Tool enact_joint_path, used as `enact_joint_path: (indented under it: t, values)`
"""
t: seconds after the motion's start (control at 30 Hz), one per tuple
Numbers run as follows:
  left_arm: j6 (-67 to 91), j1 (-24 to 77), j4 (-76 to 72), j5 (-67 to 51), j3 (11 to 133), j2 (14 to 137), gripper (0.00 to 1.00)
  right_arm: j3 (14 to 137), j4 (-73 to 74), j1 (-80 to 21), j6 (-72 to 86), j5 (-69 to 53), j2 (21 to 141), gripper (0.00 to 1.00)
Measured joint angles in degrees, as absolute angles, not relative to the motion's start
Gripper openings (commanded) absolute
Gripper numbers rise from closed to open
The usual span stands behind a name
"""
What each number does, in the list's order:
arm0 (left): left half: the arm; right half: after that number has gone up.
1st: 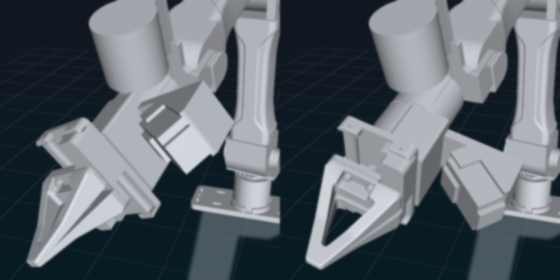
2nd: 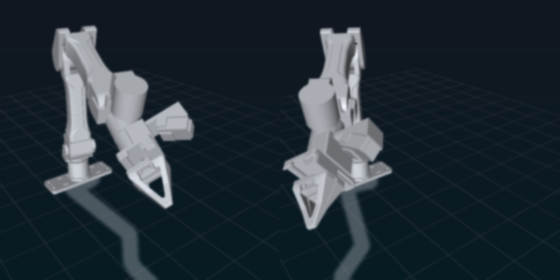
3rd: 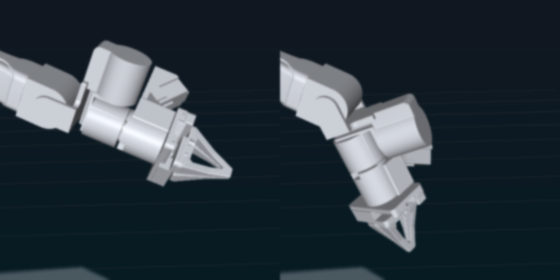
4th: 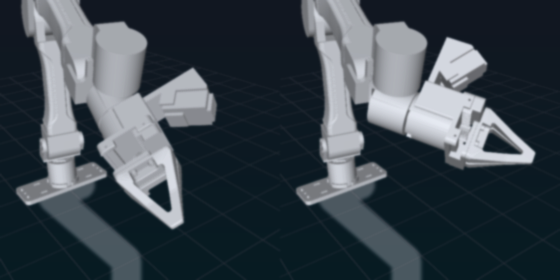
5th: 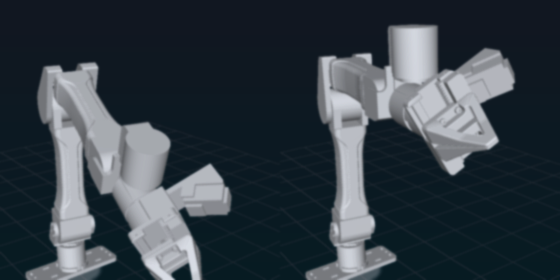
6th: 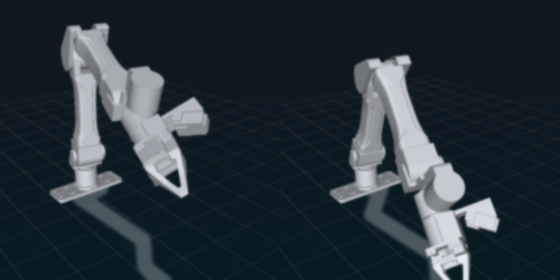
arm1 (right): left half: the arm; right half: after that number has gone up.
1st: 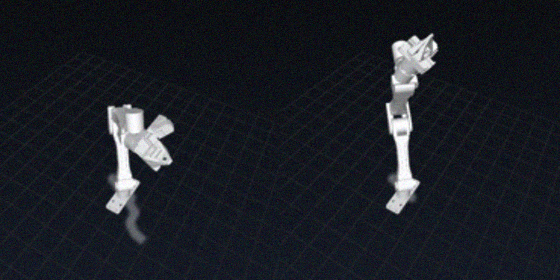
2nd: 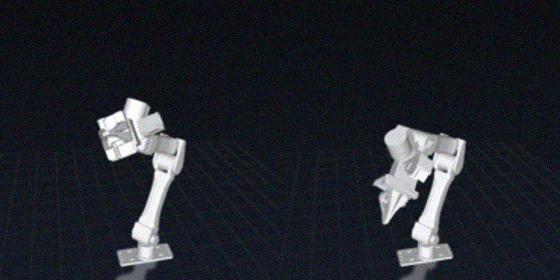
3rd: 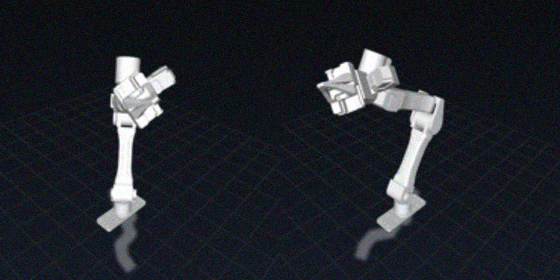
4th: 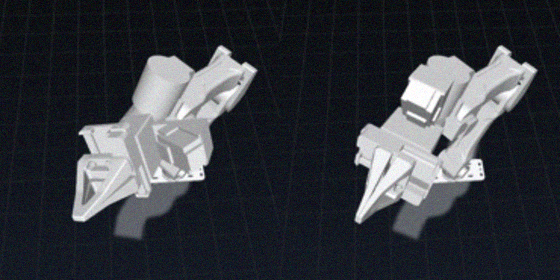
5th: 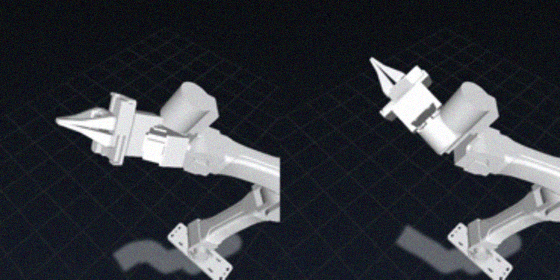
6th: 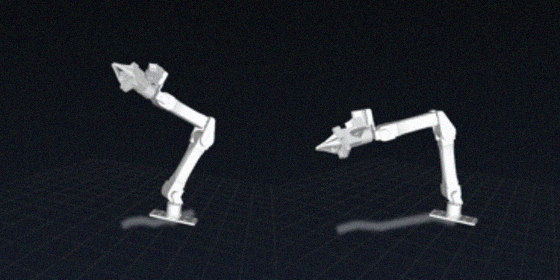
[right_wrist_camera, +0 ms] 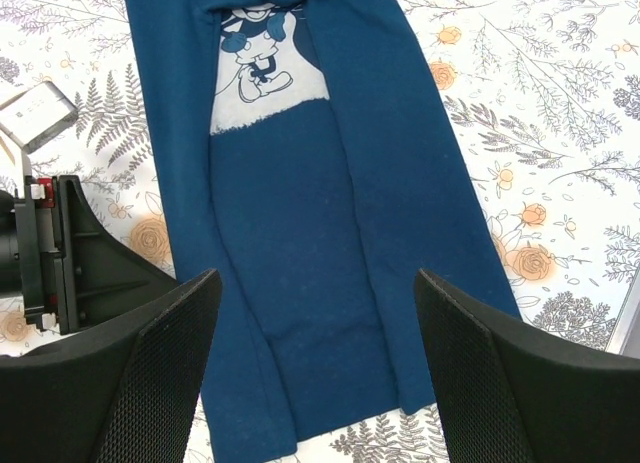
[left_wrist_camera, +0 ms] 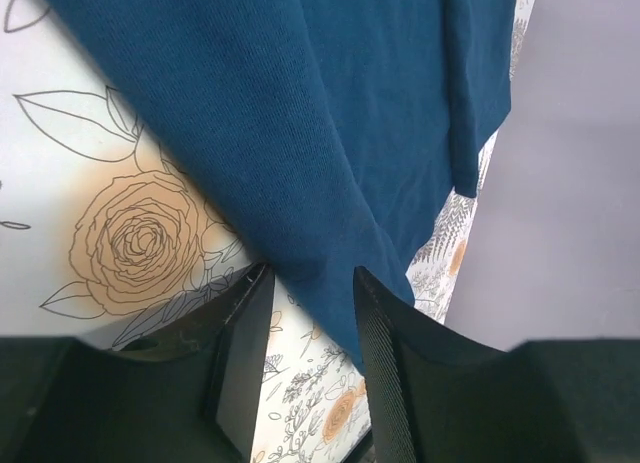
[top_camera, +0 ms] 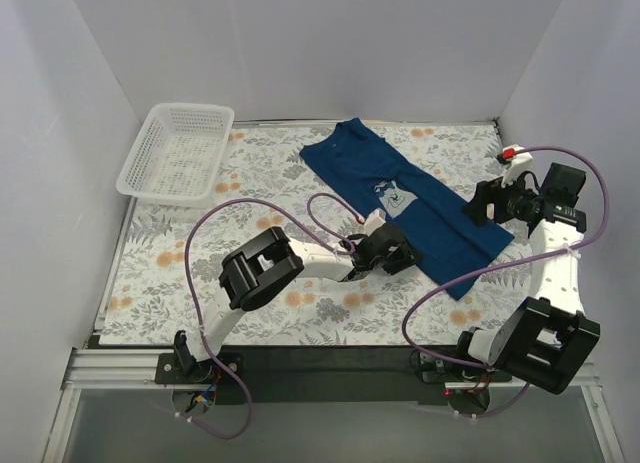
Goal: Fold and stack the t-shirts
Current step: Fold the tshirt
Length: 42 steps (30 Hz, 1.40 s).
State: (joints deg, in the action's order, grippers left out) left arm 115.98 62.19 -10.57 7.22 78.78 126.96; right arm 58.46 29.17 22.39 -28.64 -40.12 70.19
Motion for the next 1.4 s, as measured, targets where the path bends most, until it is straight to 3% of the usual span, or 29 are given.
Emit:
enact_joint_path:
  t: [0.5,0.73,1.0,1.13,1.2,1.23,1.3,1.37,1.4]
  values:
    - [117.08,61.01,-17.82,4.84,75.66,128.68,0.0,58.19,30.33,24.05,-28.45,-42.59,67.53,0.71]
    - [117.34,60.84,-24.67,4.23,65.34,123.9,0.0,57.91,30.57,24.05,-28.82,-42.59,66.96,0.71]
    - [117.01,59.0,-27.24,0.71,37.74,103.7,0.0,55.24,31.62,24.14,-30.15,-42.96,66.65,0.7]
    - [116.11,56.47,-24.18,-3.33,30.35,95.79,0.0,52.45,31.68,24.16,-30.74,-44.12,66.46,0.7]
    - [114.15,54.33,-20.64,-5.41,28.6,92.36,0.09,50.83,31.77,24.21,-31.44,-44.91,66.43,0.7]
    - [112.77,53.06,-18.74,-6.37,28.08,90.78,0.23,50.11,31.97,24.21,-31.9,-45.23,66.46,0.7]
    - [109.43,50.24,-14.79,-8.51,27.79,87.72,0.36,48.8,32.86,24.16,-33.61,-46.22,66.5,0.7]
    - [105.27,47.92,-11.6,-10.13,28.25,85.3,0.57,47.92,33.95,23.35,-35.94,-46.89,67.11,0.69]
    - [103.18,47.09,-10.22,-11.31,28.99,84.38,0.61,47.72,34.68,22.72,-37.34,-46.87,67.81,0.7]
